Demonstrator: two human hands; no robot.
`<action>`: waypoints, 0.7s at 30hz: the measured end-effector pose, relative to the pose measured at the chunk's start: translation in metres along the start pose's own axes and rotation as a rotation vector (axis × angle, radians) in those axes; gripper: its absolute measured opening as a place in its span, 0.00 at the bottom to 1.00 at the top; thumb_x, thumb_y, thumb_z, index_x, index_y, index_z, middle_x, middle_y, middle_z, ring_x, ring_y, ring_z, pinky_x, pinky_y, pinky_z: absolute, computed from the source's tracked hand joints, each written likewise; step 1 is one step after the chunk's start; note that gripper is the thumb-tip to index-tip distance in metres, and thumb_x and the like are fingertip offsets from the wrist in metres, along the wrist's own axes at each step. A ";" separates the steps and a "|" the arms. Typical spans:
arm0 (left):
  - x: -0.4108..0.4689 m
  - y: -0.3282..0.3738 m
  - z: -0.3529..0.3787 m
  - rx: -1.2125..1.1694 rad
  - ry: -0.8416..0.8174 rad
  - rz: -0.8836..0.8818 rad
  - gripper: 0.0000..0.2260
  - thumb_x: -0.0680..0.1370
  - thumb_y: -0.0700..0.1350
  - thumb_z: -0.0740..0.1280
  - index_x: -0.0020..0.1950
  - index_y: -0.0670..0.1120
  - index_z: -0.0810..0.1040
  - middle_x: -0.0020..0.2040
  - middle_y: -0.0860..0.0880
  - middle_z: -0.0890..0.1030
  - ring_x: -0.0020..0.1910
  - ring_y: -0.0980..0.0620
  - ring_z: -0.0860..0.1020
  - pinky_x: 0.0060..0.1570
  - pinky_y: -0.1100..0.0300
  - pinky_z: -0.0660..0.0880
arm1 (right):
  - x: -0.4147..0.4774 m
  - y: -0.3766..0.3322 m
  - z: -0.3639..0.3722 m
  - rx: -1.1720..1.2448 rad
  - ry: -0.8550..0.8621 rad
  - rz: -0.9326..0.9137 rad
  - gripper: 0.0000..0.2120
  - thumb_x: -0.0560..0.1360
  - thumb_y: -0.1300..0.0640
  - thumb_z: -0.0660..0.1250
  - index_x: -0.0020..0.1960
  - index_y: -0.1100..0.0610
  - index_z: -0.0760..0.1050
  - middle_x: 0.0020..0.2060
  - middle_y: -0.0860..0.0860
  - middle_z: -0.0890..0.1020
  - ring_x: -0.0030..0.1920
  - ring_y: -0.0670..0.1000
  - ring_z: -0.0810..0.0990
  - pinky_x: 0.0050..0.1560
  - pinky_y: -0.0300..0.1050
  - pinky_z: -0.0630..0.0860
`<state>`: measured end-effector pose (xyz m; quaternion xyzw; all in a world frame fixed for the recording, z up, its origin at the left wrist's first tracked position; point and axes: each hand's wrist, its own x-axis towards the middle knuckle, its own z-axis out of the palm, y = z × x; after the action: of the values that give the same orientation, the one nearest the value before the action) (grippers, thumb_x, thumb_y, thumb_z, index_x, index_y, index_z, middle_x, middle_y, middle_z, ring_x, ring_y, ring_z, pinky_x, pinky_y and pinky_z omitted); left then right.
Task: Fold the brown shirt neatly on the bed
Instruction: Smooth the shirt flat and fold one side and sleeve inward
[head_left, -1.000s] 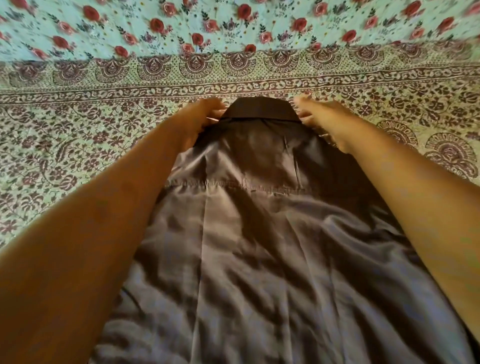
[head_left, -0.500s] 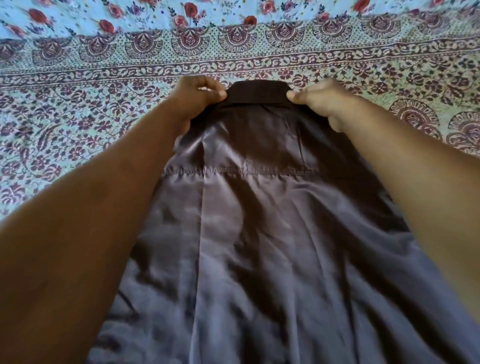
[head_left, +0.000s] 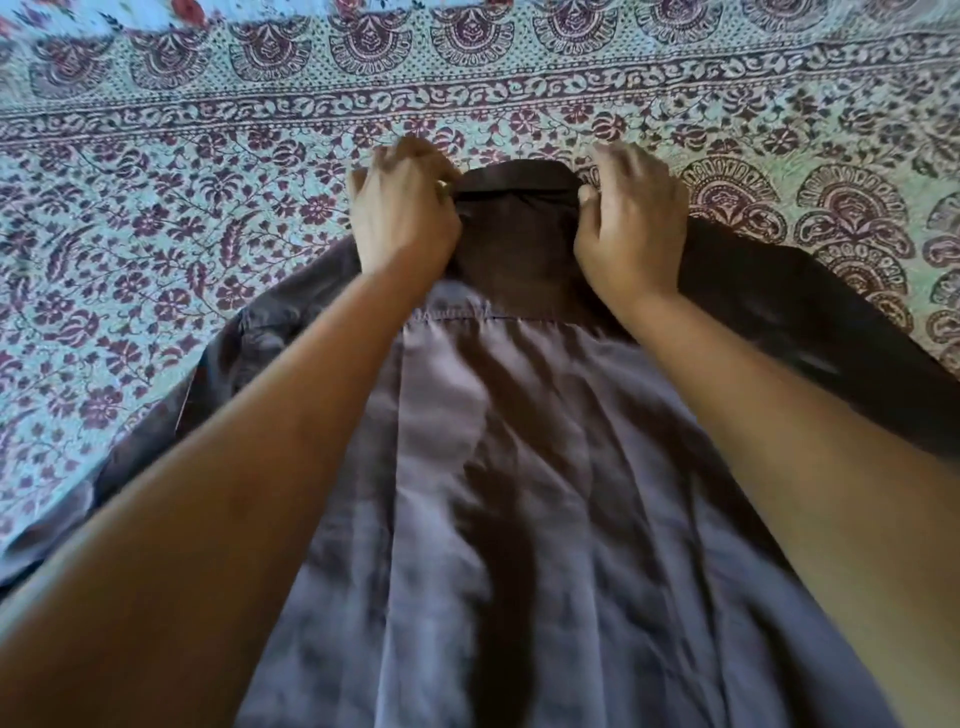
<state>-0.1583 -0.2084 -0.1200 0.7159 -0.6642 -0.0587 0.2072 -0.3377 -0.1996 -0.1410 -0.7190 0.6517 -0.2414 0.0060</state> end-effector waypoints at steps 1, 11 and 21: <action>-0.013 0.005 0.002 -0.003 0.013 0.087 0.15 0.76 0.44 0.58 0.59 0.51 0.79 0.64 0.51 0.74 0.65 0.49 0.69 0.64 0.53 0.61 | -0.009 0.001 -0.001 0.052 -0.022 -0.092 0.20 0.78 0.56 0.54 0.67 0.60 0.68 0.65 0.57 0.72 0.67 0.58 0.68 0.66 0.53 0.62; -0.047 -0.084 -0.001 0.277 -0.371 -0.024 0.24 0.80 0.60 0.46 0.76 0.59 0.48 0.78 0.53 0.49 0.77 0.51 0.46 0.73 0.46 0.39 | -0.050 0.023 -0.002 -0.164 -0.485 -0.143 0.29 0.80 0.43 0.43 0.76 0.54 0.45 0.76 0.50 0.47 0.76 0.50 0.46 0.73 0.49 0.42; -0.109 -0.026 0.002 0.195 -0.330 0.144 0.25 0.78 0.59 0.44 0.76 0.59 0.49 0.78 0.51 0.51 0.76 0.51 0.49 0.73 0.48 0.43 | -0.085 -0.005 -0.001 -0.110 -0.381 -0.130 0.32 0.75 0.41 0.40 0.75 0.55 0.55 0.75 0.54 0.58 0.74 0.55 0.57 0.72 0.55 0.50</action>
<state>-0.1471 -0.1014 -0.1526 0.6639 -0.7411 -0.0959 0.0289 -0.3362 -0.1192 -0.1676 -0.7915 0.6031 -0.0649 0.0743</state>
